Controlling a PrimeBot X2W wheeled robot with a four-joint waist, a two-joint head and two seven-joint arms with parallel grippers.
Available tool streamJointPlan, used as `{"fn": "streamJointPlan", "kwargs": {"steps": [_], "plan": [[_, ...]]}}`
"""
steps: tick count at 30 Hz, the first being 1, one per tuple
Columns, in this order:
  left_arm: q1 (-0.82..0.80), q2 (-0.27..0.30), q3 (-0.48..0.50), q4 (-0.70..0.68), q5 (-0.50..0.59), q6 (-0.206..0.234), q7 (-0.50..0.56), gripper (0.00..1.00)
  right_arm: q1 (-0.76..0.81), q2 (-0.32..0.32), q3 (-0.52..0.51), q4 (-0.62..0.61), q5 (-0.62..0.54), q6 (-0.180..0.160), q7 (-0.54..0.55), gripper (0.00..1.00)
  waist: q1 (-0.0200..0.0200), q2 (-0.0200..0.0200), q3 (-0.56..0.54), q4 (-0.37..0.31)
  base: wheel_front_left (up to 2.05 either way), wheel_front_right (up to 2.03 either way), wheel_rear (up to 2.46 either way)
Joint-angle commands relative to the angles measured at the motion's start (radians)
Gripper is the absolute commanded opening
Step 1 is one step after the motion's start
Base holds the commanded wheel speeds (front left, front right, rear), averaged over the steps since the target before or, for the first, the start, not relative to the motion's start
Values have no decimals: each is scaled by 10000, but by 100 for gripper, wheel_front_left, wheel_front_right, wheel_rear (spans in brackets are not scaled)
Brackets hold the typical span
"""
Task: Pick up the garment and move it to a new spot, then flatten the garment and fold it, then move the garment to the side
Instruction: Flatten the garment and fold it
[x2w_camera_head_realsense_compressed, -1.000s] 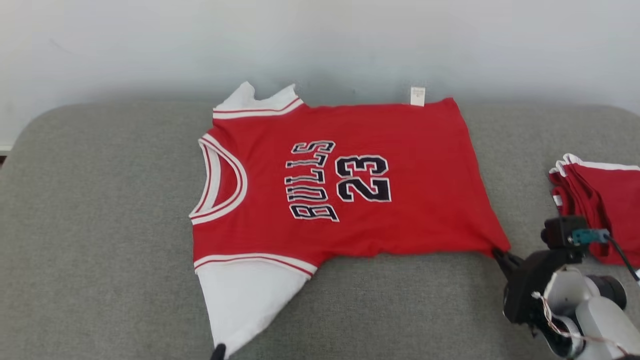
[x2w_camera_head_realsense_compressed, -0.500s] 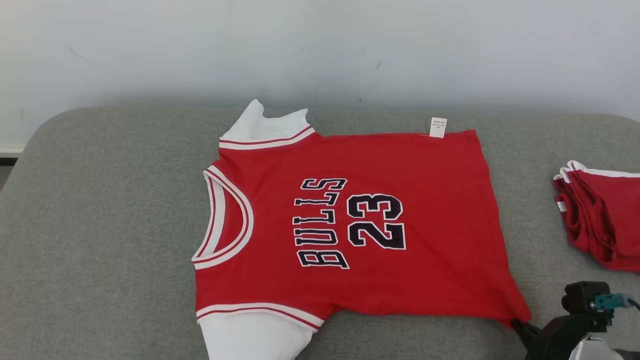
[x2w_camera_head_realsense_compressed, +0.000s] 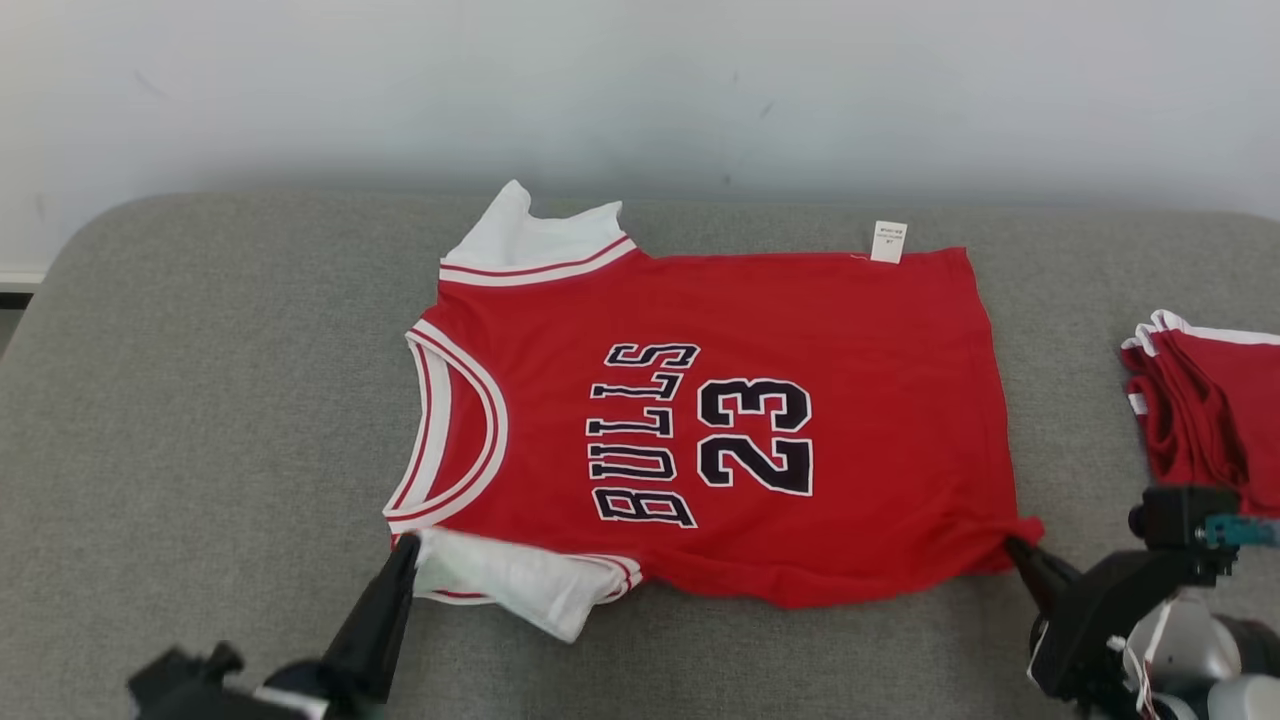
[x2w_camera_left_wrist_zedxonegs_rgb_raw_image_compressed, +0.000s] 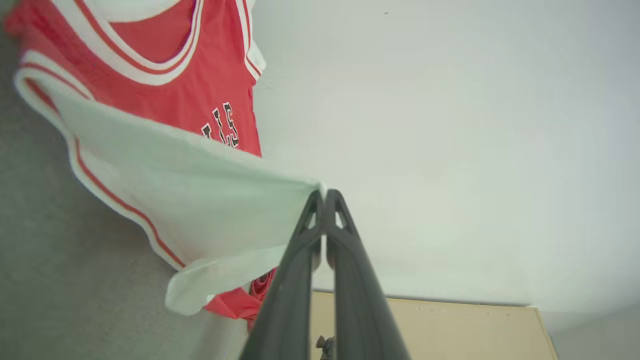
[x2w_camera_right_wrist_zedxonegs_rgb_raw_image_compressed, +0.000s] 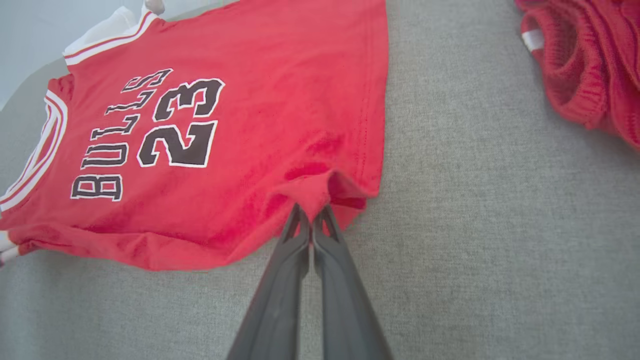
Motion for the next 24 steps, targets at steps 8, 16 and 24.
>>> {"fn": "streamJointPlan", "kwargs": {"steps": [8, 16, 24], "plan": [[-3077, -642, -902, 2279, 2574, 387, -1508, 0, -1720, -288, 410, 1253, -420, 6, -664, 0, -1, 0, 550, -76, 0, 0, 0], [-4616, -891, -871, 3802, 3159, 111, -2406, 0, -2390, -319, 538, 2106, -523, 6, -1096, 0, -1, 0, 851, -196, 0, 0, 0], [-5161, -725, -722, 4390, 3723, -135, -3016, 0, -2722, -150, 281, 2514, -728, 6, -1668, 0, -1, 0, 986, -302, 0, 0, 0]]}}
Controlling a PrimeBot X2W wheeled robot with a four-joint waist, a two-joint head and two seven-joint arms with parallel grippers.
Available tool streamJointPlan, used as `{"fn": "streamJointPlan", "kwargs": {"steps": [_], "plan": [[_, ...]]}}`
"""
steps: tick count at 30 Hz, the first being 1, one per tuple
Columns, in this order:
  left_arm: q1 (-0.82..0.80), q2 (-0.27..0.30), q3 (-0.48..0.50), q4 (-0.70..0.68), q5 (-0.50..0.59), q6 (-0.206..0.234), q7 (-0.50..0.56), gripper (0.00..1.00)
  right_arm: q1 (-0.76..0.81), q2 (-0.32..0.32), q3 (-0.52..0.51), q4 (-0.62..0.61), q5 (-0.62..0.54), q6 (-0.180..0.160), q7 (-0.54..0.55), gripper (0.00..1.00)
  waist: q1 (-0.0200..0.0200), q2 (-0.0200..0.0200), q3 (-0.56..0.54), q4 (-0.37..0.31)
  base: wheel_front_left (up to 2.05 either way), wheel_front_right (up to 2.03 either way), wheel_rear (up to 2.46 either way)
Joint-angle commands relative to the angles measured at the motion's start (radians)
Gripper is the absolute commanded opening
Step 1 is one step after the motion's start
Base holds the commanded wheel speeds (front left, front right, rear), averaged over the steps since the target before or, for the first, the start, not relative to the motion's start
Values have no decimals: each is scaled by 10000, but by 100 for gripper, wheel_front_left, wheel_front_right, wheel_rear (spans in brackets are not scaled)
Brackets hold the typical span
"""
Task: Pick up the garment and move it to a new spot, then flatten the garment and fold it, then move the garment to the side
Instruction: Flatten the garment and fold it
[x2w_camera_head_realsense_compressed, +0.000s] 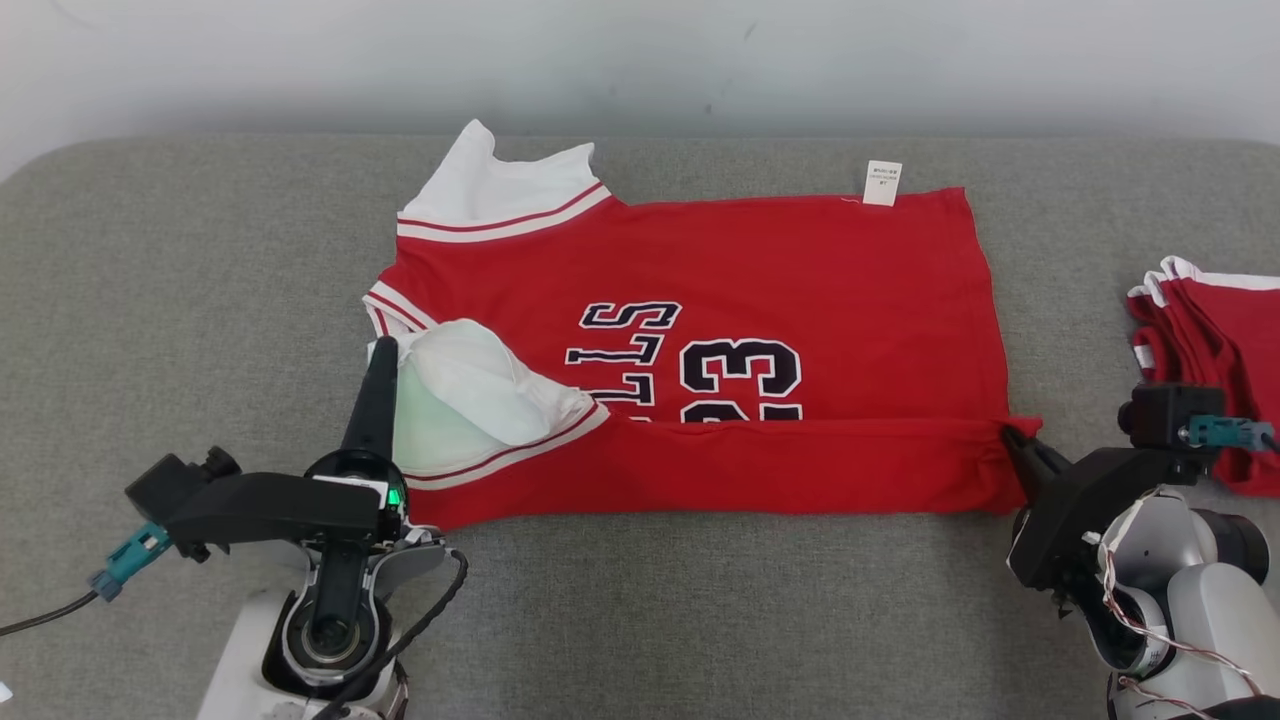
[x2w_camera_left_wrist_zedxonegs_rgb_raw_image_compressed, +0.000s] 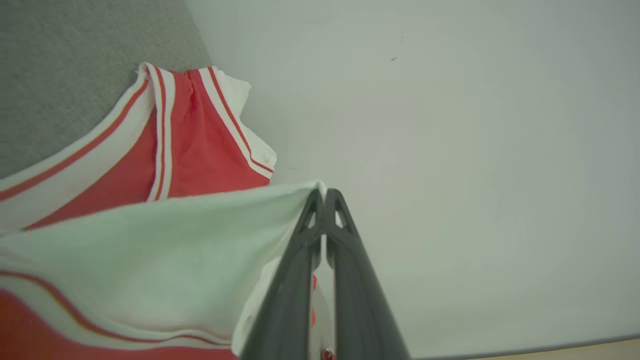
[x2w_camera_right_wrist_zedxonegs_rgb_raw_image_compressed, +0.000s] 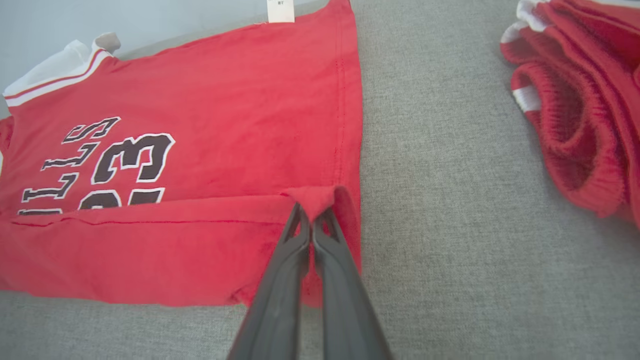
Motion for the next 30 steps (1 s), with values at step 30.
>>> {"fn": "streamJointPlan", "kwargs": {"steps": [30], "plan": [[-2823, -41, -932, 2918, 1565, -408, -327, 0, -1735, 87, -49, 2067, -886, 7, -1102, 0, -1, -1, 766, -11, 0, 0, 0]]}}
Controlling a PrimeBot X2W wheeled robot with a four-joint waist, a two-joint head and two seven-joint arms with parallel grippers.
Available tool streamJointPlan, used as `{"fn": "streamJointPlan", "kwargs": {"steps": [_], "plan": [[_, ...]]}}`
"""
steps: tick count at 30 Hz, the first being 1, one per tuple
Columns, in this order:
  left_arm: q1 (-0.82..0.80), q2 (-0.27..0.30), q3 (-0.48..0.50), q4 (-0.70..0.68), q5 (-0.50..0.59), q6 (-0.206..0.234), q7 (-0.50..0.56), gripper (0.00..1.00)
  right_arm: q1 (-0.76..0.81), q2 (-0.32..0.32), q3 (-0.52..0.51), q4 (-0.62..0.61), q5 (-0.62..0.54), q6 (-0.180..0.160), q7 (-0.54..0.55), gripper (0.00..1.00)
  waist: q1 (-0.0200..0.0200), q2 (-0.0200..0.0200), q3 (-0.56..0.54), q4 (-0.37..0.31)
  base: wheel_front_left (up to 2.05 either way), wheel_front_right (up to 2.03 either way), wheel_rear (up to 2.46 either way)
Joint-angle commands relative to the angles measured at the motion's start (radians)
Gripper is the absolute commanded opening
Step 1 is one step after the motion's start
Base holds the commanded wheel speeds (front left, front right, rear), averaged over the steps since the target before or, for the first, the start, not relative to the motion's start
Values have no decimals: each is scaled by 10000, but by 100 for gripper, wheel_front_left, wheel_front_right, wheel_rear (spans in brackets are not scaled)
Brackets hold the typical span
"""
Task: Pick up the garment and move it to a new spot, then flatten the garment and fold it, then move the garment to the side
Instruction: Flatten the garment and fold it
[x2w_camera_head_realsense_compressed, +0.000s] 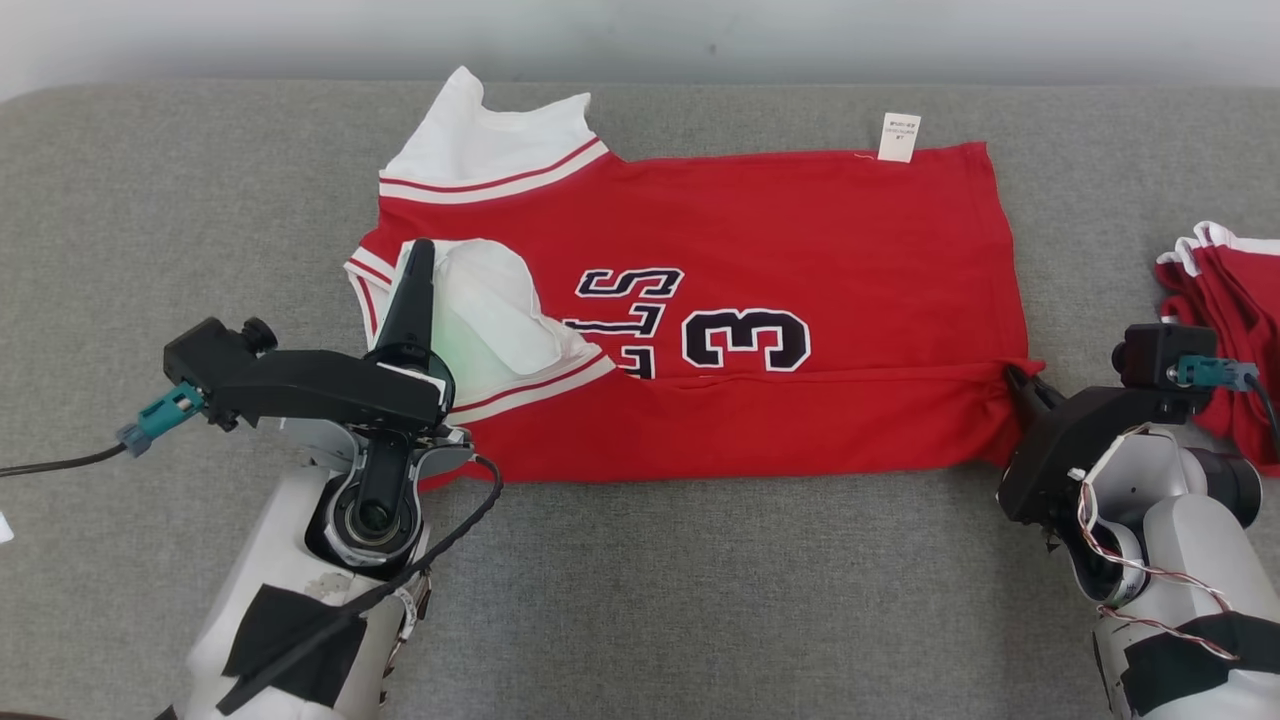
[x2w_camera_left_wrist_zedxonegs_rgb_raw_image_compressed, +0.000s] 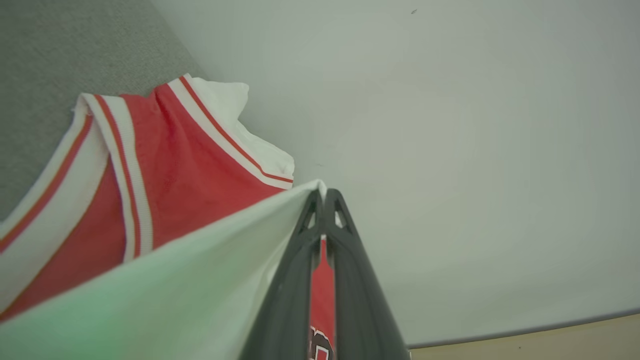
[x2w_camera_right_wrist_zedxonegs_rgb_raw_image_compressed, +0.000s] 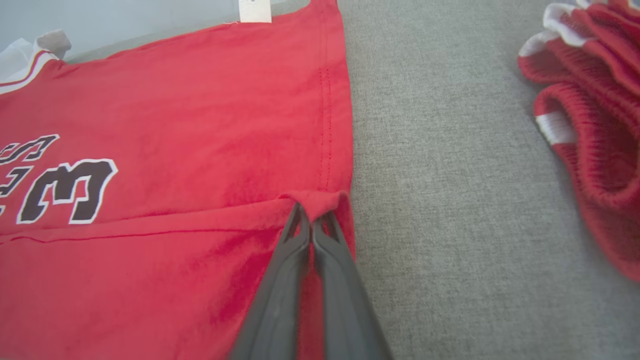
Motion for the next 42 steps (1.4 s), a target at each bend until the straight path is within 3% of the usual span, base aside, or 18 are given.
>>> {"fn": "streamJointPlan", "kwargs": {"steps": [1, 11, 12, 13, 14, 21, 27, 30, 37, 42], "plan": [[-199, -11, 4, 188, 89, -74, -50, 0, -160, -13, 43, 121, -109, 7, -112, 0, -1, -1, 25, -25, 0, 0, 0], [-656, -13, -234, 891, 395, -152, -360, 0, -380, 61, -121, 791, -303, 7, -458, 0, -1, -1, -70, -23, 0, 0, 0], [-760, 39, -229, 1130, 526, -156, -525, 0, -442, 122, -149, 833, -370, 7, -683, 75, -1, -1, -102, -49, 0, 0, 0], [-805, 70, -274, 1227, 619, -158, -594, 39, -442, 168, -183, 887, -367, 7, -778, 100, -1, -1, -123, -58, 0, 0, 0], [-840, 92, -317, 1355, 690, -159, -682, 100, -457, 201, -182, 967, -384, 7, -824, 100, -1, -1, -154, -65, 0, 0, 0], [-679, 343, -642, 1754, 1364, -147, -1148, 100, -483, 284, -111, 1017, -280, 7, -1160, 100, -1, -1, -455, -95, 0, 0, 0], [270, 1021, -1207, 1426, 2460, -73, -1431, 100, 47, 165, -150, 539, -45, 7, -920, 100, -1, -1, -856, -45, 0, 0, 0], [889, 1419, -1716, 1183, 3162, 280, -1360, 100, 408, 96, -271, 53, 18, 7, -592, 100, -1, -1, -975, 20, 0, 0, 0], [1714, 2217, -2621, 845, 4470, 1574, -1090, 100, 1095, 241, -701, -1146, -141, 7, 120, 100, -1, -1, -863, 57, 0, 0, 0], [1707, 2256, -2748, 1128, 4580, 2077, -754, 100, 1275, 362, -797, -1681, -497, 7, 452, 100, -1, -1, -654, -29, 0, 0, 0]]}}
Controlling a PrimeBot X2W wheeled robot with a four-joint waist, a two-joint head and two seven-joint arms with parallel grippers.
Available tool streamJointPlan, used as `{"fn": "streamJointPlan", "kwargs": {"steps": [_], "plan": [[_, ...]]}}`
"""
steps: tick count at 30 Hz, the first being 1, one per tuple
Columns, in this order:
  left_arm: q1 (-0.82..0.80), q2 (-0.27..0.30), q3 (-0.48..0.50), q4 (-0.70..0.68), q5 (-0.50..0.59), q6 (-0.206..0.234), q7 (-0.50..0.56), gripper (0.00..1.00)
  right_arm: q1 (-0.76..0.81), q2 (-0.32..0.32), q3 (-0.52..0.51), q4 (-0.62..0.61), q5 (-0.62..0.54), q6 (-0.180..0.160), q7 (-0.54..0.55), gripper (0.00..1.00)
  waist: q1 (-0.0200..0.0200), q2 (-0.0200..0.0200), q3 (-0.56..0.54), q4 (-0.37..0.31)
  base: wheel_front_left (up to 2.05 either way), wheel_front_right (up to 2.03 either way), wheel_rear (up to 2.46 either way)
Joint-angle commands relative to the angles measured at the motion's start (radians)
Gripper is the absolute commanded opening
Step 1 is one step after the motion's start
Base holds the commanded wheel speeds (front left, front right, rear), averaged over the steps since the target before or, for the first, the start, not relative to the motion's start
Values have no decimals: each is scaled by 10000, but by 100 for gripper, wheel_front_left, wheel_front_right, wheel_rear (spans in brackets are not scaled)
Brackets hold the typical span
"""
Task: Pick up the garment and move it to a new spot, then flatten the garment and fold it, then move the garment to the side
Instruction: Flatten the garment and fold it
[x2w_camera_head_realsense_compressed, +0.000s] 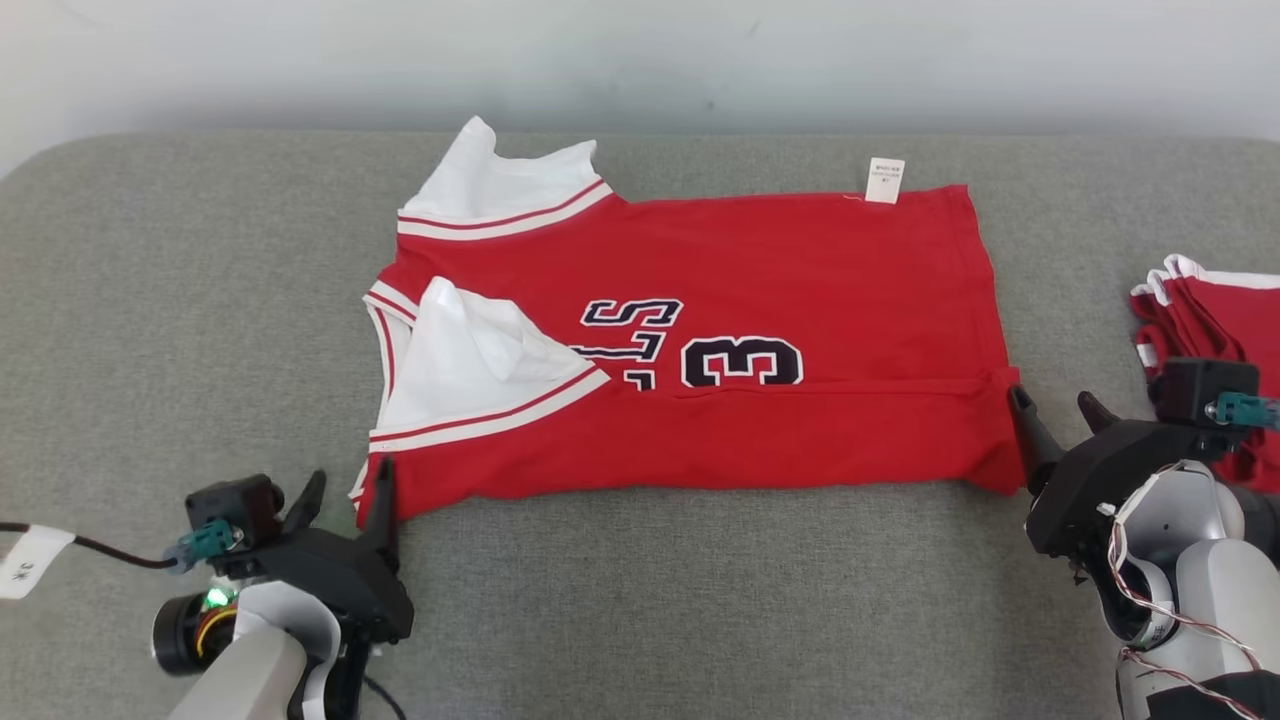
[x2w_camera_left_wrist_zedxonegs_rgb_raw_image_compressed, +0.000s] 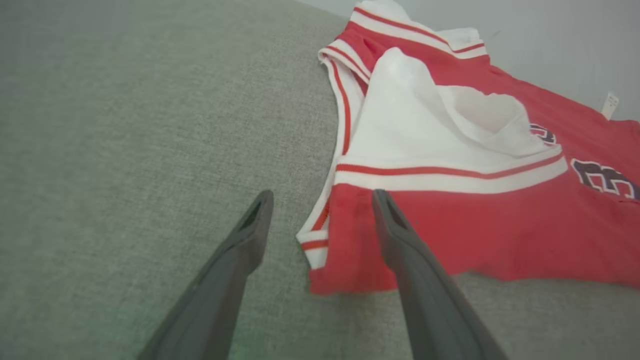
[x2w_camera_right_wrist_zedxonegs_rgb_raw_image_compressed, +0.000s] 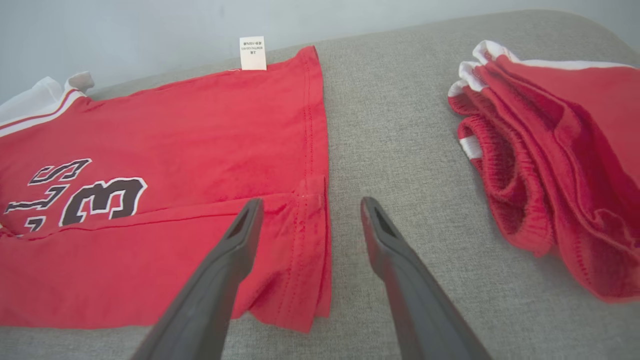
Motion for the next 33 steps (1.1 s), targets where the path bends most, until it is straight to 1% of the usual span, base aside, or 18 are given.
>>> {"fn": "streamJointPlan", "kwargs": {"steps": [1, 7, 11, 13, 14, 15, 21, 26, 33], "plan": [[-41, 24, -69, 166, 80, 123, 129, 100, 166, 81, -38, -106, -59, 7, 56, 100, 1, 1, 98, -77, 0, 0, 0], [-291, -83, -265, 665, 204, 442, 571, 100, 174, 240, -4, -353, -131, 7, 185, 100, 1, 1, 224, -207, 0, 0, 0], [-220, -168, -435, 839, 87, 380, 1004, 100, 199, 279, -84, -363, -126, 7, 258, 100, 1, 1, 239, -256, 0, 0, 0], [-135, -221, -536, 906, 10, 324, 1267, 48, 272, 295, -151, -311, -187, 7, 350, 100, 1, 1, 241, -260, 0, 0, 0], [-105, -237, -567, 917, -17, 266, 1340, 19, 302, 295, -192, -276, -235, 7, 383, 100, 1, 1, 246, -259, 0, 0, 0], [-79, -250, -585, 913, -53, 220, 1398, 0, 305, 290, -237, -247, -313, 7, 438, 100, 1, 1, 254, -258, 0, 0, 0], [-80, -302, -609, 862, -61, 192, 1333, 0, 52, 407, -331, 81, -610, 7, 484, 100, 1, 1, 355, -233, 0, 0, 0], [-70, -467, -636, 889, -121, 122, 1243, 0, -76, 563, -373, 747, -828, 7, 1008, 100, 1, 1, 432, -111, 0, 0, 0], [-67, -514, -600, 936, -133, 61, 983, 0, 9, 740, -222, 1072, -867, 7, 1425, 100, 1, 1, 408, 14, 0, 0, 0]]}}
